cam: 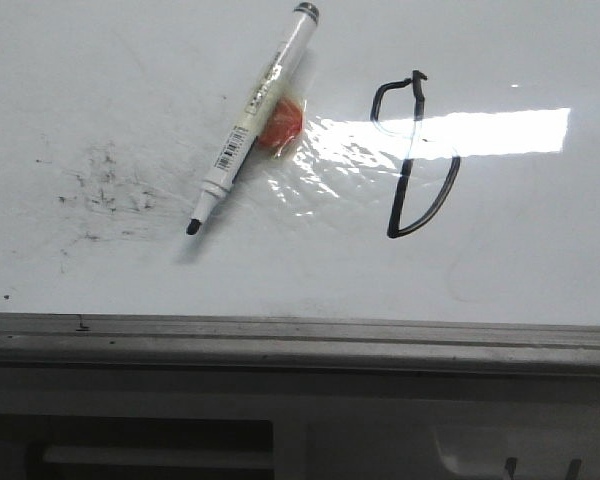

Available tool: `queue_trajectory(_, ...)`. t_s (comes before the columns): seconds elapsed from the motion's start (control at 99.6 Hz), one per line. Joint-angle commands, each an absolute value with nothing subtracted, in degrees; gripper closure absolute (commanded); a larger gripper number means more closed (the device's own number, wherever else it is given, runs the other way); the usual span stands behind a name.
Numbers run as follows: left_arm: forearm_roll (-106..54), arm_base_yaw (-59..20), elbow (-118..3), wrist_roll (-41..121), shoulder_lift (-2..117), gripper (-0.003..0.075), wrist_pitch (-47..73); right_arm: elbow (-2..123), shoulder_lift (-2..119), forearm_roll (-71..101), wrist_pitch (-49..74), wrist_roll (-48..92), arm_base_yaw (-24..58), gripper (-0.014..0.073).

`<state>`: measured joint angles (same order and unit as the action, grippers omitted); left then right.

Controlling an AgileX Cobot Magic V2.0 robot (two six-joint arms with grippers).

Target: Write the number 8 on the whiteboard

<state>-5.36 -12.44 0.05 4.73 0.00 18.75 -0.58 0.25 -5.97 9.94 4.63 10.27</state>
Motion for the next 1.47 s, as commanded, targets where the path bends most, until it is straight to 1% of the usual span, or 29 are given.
queue_trajectory(0.0, -5.47, -12.42, 1.91, 4.18, -0.06, 0.0741, 15.43, -1.32, -1.97, -6.55, 7.6, 4.36, 9.61, 0.0637)
queue_trajectory(0.412, -5.47, -12.42, 1.91, 4.18, -0.06, 0.0741, 15.43, -1.32, -1.76, -6.55, 17.57, 4.36, 9.15, 0.0637)
queue_trajectory(1.455, -5.47, -12.42, 1.91, 4.18, -0.06, 0.0741, 15.43, -1.32, -1.76, -6.55, 17.33, 4.36, 9.15, 0.0637)
